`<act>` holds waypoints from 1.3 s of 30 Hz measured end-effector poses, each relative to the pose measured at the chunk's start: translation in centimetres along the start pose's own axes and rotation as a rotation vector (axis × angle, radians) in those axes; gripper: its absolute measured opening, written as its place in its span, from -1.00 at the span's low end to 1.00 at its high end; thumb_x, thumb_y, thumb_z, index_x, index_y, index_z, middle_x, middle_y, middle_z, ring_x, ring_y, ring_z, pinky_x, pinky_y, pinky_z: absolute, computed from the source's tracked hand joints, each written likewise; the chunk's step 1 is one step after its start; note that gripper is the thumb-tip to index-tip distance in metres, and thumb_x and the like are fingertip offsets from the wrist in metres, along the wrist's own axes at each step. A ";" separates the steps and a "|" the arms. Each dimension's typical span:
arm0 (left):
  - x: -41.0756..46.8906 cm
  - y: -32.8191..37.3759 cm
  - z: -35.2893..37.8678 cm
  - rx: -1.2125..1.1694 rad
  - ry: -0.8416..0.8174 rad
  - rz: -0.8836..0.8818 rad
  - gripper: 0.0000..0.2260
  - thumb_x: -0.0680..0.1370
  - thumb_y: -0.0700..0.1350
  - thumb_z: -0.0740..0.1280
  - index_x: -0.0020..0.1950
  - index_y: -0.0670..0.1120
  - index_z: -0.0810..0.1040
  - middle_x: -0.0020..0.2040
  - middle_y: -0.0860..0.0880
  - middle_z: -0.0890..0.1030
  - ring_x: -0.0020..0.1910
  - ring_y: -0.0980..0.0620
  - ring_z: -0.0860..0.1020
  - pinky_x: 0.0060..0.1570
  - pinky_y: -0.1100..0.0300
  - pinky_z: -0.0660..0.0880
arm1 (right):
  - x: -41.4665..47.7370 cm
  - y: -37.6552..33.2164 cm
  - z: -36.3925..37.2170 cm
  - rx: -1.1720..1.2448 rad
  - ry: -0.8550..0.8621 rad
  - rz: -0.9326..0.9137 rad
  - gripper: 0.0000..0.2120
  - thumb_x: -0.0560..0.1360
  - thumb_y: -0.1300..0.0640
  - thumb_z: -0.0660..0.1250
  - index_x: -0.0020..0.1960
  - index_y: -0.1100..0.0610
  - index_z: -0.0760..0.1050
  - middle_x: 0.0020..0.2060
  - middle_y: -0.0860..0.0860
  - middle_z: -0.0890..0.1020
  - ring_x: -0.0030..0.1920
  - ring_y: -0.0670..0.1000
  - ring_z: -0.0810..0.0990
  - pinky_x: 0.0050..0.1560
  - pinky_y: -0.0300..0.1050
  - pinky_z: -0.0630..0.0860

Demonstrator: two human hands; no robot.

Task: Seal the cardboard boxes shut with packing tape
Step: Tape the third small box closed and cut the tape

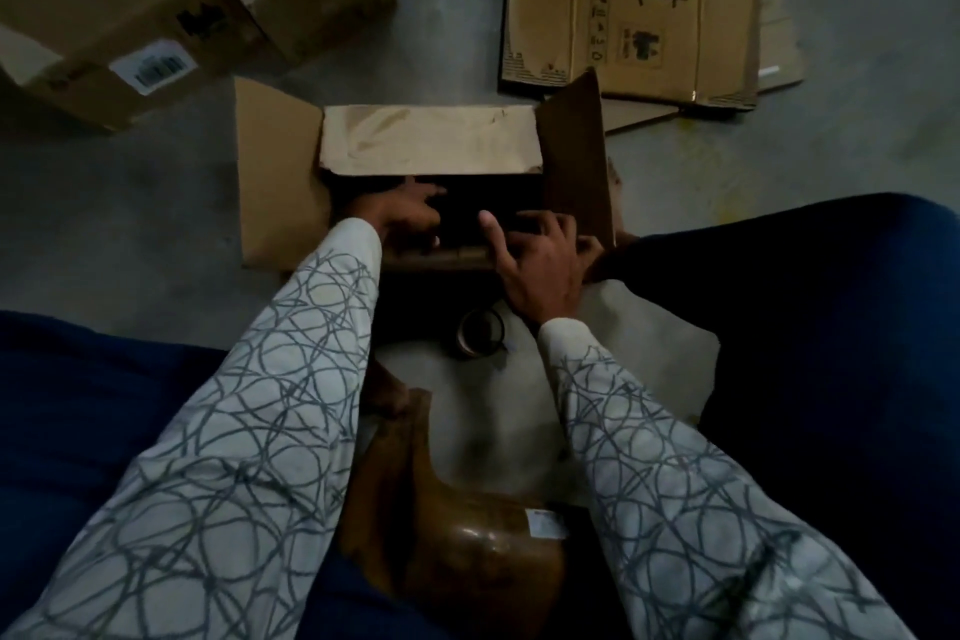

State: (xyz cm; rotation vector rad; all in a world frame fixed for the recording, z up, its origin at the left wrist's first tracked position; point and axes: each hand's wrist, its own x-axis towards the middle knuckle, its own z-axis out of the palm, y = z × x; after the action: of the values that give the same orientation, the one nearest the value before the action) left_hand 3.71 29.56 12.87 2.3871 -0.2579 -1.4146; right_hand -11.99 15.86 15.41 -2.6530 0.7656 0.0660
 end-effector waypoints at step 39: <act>-0.2 2.3 -0.7 0.016 0.616 0.401 0.16 0.31 -0.06 0.64 0.65 0.02 -0.10 0.62 -0.04 -0.34 0.60 -0.17 0.05 0.46 -0.20 0.26 | -0.3 1.2 -0.4 -0.117 -0.792 -0.316 -0.63 0.48 -0.29 0.36 0.26 -0.24 0.57 0.61 -0.07 0.13 0.51 0.14 0.27 0.41 0.22 0.28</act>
State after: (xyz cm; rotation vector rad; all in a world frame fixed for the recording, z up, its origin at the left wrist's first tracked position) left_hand 4.25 27.69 14.22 2.4647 -0.5375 -0.4738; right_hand -12.83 14.95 15.39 -2.4833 0.0800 1.0195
